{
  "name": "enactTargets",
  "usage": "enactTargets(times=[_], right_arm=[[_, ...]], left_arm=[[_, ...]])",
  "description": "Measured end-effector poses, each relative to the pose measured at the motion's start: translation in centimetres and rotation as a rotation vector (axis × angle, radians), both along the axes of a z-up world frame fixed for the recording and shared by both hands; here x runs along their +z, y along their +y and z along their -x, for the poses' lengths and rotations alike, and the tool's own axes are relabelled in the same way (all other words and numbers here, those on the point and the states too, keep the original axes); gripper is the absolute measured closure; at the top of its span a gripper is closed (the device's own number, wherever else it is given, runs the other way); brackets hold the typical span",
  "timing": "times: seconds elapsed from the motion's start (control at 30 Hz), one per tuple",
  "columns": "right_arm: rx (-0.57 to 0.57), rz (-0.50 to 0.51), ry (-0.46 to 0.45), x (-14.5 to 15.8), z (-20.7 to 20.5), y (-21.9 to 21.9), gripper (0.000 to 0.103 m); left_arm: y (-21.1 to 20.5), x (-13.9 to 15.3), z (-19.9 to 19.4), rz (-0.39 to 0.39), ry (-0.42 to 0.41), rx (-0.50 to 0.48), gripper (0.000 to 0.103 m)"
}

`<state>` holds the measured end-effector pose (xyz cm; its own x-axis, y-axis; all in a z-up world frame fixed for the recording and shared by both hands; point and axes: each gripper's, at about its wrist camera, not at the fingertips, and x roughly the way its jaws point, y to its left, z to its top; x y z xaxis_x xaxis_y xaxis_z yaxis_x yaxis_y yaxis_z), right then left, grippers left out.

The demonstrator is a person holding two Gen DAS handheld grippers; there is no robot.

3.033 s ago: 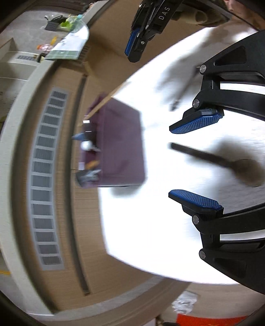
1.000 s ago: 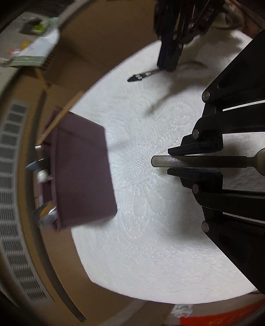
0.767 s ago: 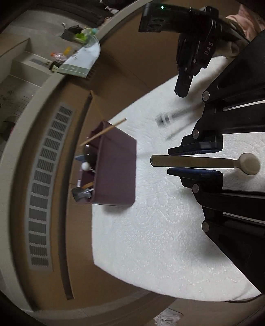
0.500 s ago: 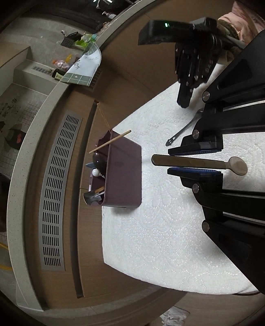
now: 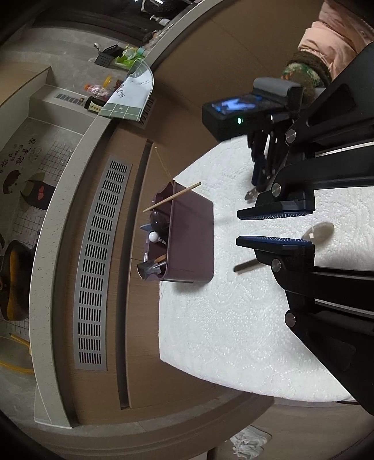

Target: Organize utensils

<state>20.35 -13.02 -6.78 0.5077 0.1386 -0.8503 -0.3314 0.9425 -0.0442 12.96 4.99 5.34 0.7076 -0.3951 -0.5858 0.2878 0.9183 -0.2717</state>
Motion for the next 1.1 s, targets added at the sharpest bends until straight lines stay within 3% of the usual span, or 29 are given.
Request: enactTargets(times=[0.1,0.23,0.33,0.43,0.57,0.63,0.7,0.77,0.8,0.9,0.97,1.1], right_arm=[[-0.007,-0.045,-0.027,1.7,1.3,-0.7,0.093],[-0.013,-0.103,-0.053,3.9,3.1,-1.8,0.093],[-0.008,-0.112,-0.08,5.0,4.2,-2.0,0.093],[-0.001,-0.124,-0.088,5.5,4.6,-1.8,0.093],[0.004,-0.139,-0.098,6.2,5.1,-2.1,0.093],[0.001,-0.153,-0.101,6.4,5.3,-2.3,0.093],[-0.006,-0.171,-0.105,6.5,5.4,-2.6,0.093],[-0.012,-0.191,-0.112,6.7,5.5,-2.9,0.093],[-0.015,-0.199,-0.116,6.9,5.6,-3.1,0.093],[-0.025,-0.205,-0.136,7.4,6.1,-3.4,0.093],[-0.025,-0.208,-0.15,7.9,6.5,-3.4,0.099],[-0.017,-0.196,-0.182,8.6,7.5,-3.1,0.099]], left_arm=[[0.2,-0.8,-1.1,-0.008,0.053,0.009,0.091],[-0.1,-3.7,-4.5,-0.036,0.218,0.043,0.088],[-1.4,-6.0,-7.9,-0.076,0.353,0.027,0.078],[-3.0,-8.0,-11.1,-0.181,0.453,0.048,0.078],[-5.6,-10.0,-13.6,-0.34,0.52,0.041,0.078],[-6.6,-11.0,-14.0,-0.397,0.506,0.035,0.078],[-7.6,-11.1,-13.2,-0.443,0.409,0.028,0.085],[-7.7,-11.3,-11.7,-0.431,0.341,0.013,0.09],[-7.7,-11.2,-10.9,-0.412,0.321,0.002,0.091],[-5.9,-10.0,-7.6,-0.254,0.259,0.009,0.091],[-4.4,-8.3,-5.1,-0.16,0.181,0.034,0.091],[-2.4,-5.7,-2.2,-0.071,0.084,0.069,0.09]])
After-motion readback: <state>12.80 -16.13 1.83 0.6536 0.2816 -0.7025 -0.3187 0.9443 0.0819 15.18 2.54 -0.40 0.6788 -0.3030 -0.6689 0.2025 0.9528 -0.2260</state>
